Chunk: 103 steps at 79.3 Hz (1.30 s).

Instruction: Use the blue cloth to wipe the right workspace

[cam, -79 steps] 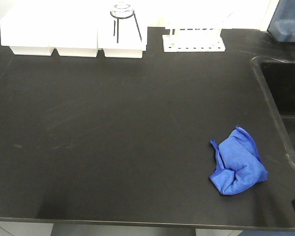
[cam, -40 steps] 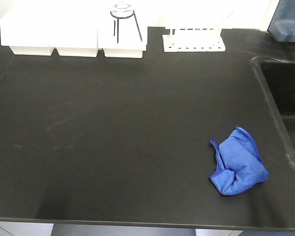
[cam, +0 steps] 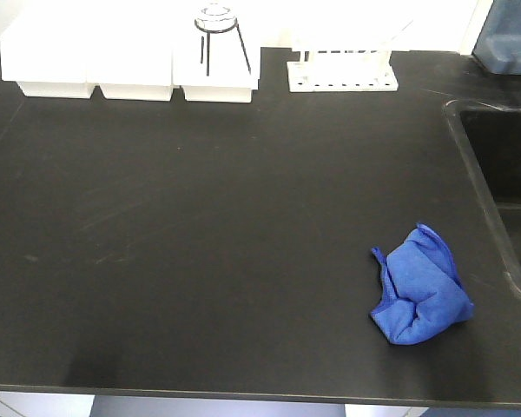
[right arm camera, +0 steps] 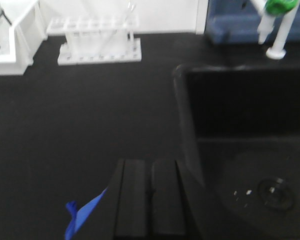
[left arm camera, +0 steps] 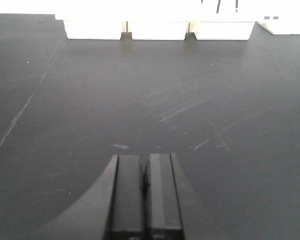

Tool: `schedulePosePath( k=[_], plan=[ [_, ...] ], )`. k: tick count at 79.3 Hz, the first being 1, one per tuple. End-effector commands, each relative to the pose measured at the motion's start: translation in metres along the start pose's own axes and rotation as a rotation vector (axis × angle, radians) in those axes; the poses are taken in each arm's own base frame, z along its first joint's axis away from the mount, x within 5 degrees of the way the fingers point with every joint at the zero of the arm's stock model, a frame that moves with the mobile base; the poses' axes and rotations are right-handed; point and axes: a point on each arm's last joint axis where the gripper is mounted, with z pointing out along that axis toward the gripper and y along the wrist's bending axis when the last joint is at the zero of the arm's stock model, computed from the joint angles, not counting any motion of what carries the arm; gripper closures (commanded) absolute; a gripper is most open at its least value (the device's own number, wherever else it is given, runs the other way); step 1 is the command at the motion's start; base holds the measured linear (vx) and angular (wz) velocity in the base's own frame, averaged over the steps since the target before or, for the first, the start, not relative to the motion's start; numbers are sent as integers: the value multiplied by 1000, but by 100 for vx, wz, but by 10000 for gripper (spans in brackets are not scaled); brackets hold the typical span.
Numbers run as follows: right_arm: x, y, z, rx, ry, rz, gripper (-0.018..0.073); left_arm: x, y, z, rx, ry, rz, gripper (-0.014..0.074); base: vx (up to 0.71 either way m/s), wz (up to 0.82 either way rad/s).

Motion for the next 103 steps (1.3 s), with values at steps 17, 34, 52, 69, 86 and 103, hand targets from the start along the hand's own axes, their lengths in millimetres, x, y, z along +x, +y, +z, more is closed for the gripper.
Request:
schedulePosePath(
  k=[17, 34, 52, 69, 86, 103],
  plan=[
    [-3, 12, 31, -97, 191, -5, 525, -16, -2, -4, 19, -119, -1, 603, 0, 0],
    [6, 25, 46, -241, 324, -80, 290, -16, -2, -4, 19, -119, -1, 603, 0, 0],
    [9, 26, 58, -253, 377, -68, -94, -16, -2, -4, 19, -119, -1, 603, 0, 0],
    [22, 27, 87, -255, 528, -70, -139, -16, -2, -4, 19, -119, -1, 603, 0, 0],
    [39, 28, 121, -265, 670, -97, -47, -16, -2, -4, 19, -119, -1, 603, 0, 0],
    [51, 29, 146, -270, 727, -79, -2, -16, -2, -4, 19, -119, -1, 603, 0, 0]
  ],
)
